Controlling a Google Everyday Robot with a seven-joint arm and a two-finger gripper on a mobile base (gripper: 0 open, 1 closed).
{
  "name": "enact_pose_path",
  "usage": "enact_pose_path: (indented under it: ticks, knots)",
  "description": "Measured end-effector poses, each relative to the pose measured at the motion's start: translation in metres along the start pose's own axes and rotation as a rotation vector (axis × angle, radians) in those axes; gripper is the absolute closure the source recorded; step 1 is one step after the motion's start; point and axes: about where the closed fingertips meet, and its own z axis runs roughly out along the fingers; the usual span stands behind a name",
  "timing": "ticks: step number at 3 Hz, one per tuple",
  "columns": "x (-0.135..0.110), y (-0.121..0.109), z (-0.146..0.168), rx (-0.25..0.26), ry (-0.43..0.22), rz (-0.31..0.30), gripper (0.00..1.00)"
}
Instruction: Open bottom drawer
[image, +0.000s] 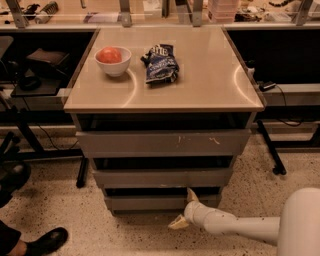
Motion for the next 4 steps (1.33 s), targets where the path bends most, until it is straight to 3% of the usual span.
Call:
enact_pose_path:
  ticks: [1, 3, 4]
  knots:
    - [0.000, 0.006, 0.018, -0.017, -0.019, 0.007, 0.00]
    - [-0.010, 0.039, 0.083, -0.093, -0.106, 0.066, 0.00]
    - [-0.010, 0.039, 0.083, -0.093, -0.106, 0.066, 0.00]
